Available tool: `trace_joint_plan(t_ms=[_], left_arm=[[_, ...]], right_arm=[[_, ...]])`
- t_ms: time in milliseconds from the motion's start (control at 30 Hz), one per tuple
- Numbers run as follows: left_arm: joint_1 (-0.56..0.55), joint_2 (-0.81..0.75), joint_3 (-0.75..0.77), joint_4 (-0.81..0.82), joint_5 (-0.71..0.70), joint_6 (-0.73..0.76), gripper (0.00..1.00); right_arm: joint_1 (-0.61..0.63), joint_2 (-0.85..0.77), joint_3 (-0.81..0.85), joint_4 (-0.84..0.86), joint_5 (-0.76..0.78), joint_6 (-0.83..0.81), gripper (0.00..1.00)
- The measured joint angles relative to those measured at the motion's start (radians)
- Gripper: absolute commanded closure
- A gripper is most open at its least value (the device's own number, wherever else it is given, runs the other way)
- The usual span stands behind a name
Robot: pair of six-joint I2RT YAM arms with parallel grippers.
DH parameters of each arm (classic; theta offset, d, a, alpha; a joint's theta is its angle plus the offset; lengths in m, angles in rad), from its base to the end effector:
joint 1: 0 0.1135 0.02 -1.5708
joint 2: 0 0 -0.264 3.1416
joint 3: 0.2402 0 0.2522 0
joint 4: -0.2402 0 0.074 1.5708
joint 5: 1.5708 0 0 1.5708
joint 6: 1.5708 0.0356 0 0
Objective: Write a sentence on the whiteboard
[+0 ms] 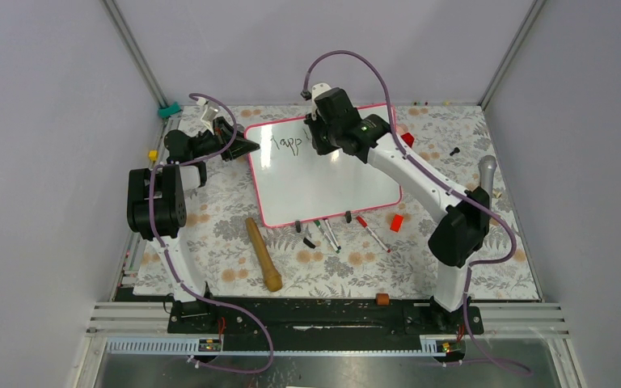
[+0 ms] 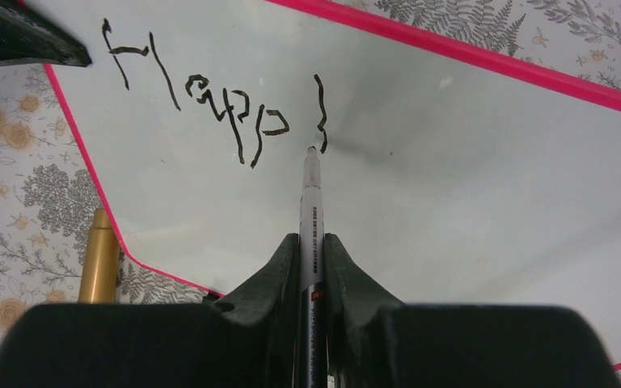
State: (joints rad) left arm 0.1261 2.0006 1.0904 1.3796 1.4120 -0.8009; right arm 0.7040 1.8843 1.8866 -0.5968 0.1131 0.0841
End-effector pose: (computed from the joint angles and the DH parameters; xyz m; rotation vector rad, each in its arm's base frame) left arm 0.4000 0.0153 0.2329 0.7656 1.4595 -1.2942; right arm 0.3356 0.2797 0.3639 -0.6022 2.0949 0.3303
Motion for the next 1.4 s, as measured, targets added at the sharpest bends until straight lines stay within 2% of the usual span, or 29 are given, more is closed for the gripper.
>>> trace_joint_plan(t_ms=[333, 700, 1400], left_arm=[[0.0, 0.0, 0.0, 0.0, 0.0, 0.0, 1.0], [0.0, 0.0, 0.0, 0.0, 0.0, 0.0, 1.0], [0.0, 0.0, 0.0, 0.0, 0.0, 0.0, 1.0]], right_arm=[[0.0, -0.033, 0.022, 0.028, -0.002, 0.0, 1.0], [0.0, 0.047, 0.154, -0.002, -0.001, 0.0, 1.0], [0.0, 0.098, 0.179, -0.049, 0.043, 0.0, 1.0]])
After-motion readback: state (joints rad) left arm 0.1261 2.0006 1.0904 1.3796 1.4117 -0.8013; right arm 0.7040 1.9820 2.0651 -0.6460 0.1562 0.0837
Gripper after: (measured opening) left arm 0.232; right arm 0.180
